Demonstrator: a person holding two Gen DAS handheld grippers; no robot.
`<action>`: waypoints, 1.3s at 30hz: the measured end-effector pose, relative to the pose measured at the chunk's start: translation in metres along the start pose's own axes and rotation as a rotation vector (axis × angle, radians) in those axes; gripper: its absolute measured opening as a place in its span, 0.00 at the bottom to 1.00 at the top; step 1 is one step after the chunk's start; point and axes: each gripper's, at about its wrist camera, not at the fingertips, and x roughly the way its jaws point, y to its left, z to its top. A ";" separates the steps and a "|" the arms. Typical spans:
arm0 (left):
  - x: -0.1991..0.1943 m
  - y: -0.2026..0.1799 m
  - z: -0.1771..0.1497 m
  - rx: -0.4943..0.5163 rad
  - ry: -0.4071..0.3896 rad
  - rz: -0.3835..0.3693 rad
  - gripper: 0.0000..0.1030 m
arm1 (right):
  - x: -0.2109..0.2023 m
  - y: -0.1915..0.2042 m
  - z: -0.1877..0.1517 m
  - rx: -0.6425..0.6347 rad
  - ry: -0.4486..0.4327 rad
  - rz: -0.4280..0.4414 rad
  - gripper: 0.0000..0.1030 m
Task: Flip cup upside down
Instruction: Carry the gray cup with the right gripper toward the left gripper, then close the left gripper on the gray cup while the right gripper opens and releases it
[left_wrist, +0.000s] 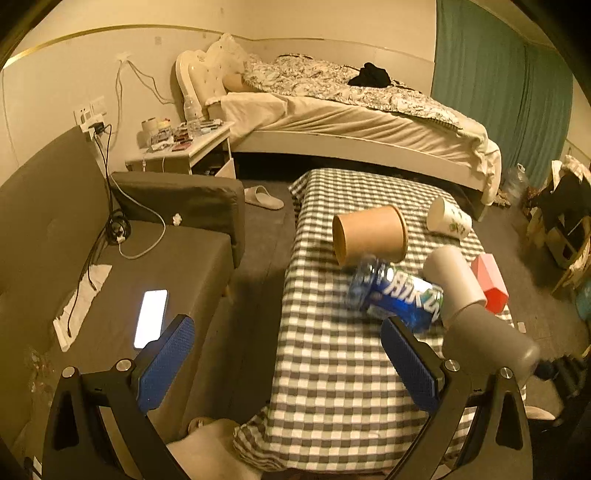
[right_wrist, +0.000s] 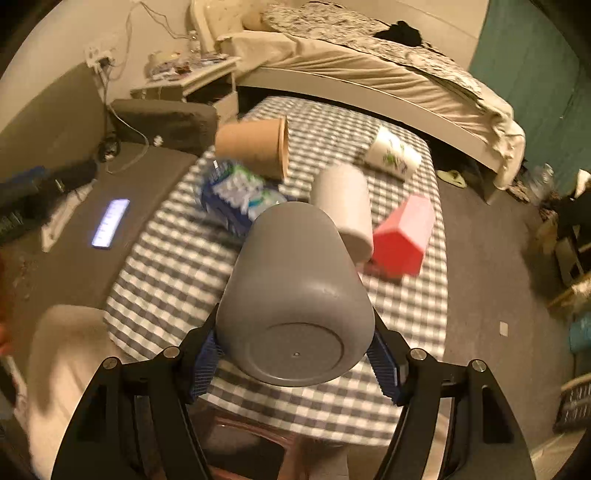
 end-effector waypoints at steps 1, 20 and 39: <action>0.000 0.000 -0.003 -0.006 0.001 -0.001 1.00 | 0.006 0.004 -0.007 0.004 -0.009 -0.022 0.68; 0.005 0.003 -0.045 -0.039 0.040 0.044 1.00 | 0.056 0.013 -0.059 0.176 0.032 0.032 0.68; -0.007 -0.053 -0.044 -0.029 0.078 0.014 1.00 | -0.016 -0.040 -0.056 0.189 -0.081 0.048 0.94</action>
